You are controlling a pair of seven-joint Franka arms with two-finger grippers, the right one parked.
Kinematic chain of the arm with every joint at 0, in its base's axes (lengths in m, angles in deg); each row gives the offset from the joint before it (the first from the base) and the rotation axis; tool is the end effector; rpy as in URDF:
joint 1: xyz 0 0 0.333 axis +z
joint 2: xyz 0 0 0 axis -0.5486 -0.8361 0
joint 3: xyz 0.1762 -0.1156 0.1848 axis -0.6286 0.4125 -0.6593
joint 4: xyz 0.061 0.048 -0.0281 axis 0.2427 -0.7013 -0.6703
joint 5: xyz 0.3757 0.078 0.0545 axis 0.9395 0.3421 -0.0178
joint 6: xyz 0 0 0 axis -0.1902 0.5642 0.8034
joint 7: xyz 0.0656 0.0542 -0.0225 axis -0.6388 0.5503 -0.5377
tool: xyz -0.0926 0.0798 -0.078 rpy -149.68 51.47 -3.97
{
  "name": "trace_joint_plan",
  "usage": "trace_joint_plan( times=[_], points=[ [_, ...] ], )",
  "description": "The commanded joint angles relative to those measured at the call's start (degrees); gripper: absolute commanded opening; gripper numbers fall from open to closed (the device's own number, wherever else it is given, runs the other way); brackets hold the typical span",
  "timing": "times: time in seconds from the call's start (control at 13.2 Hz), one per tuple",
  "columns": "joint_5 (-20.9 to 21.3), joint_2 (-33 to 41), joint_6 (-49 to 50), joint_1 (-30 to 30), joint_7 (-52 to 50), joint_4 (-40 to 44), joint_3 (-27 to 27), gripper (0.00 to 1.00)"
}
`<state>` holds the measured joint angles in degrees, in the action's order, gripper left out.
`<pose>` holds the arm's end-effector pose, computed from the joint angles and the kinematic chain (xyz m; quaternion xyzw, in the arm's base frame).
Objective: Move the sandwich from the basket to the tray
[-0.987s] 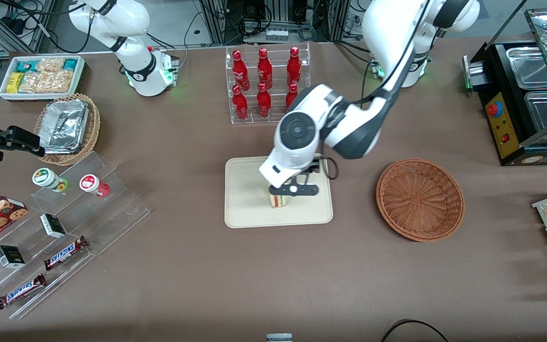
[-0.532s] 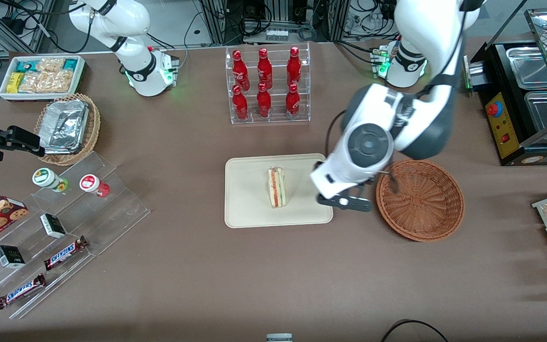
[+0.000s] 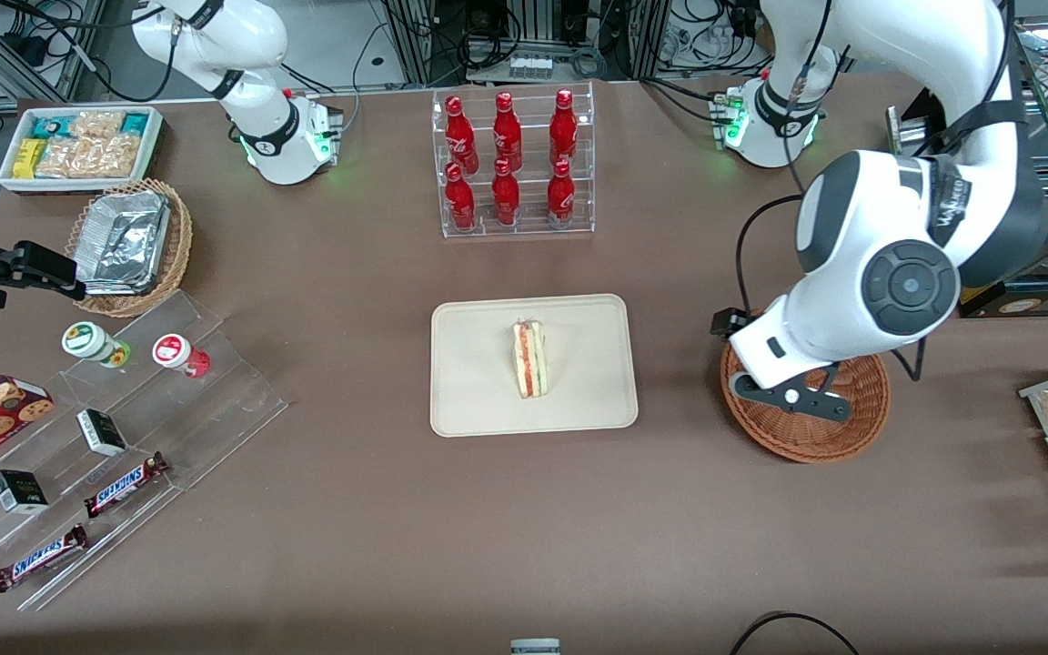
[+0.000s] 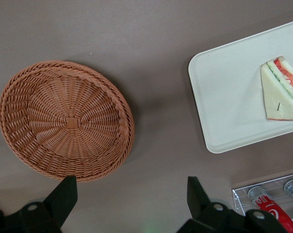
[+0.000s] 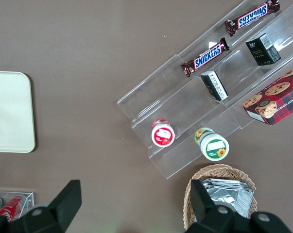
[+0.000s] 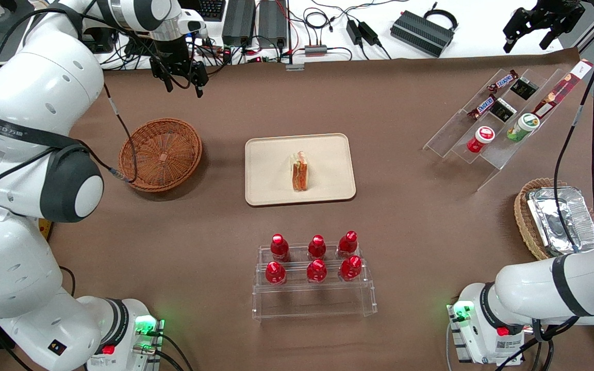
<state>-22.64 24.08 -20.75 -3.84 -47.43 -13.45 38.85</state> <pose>0.5929 -0.2019 0.4089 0.9837 -0.1389 -0.1141 0.0008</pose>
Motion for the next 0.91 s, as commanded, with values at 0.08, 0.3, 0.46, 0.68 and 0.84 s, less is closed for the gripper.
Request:
trace_joint_plan(
  times=[0.08, 0.3, 0.46, 0.68, 0.84],
  points=[
    [-0.2, 2.1, 0.1, -1.1, 0.6, -1.3, -0.7, 1.00],
    [-0.1, 2.5, 0.9, -1.4, -0.5, -1.4, -5.0, 1.00],
    [0.1, 2.9, 2.2, -0.9, 0.1, -1.3, -5.5, 1.00],
    [-0.1, 3.8, 2.5, 3.0, 0.2, -1.3, -4.9, 1.00],
    [0.4, 5.1, 2.9, 6.9, 0.3, -1.0, -0.9, 1.00]
  ],
)
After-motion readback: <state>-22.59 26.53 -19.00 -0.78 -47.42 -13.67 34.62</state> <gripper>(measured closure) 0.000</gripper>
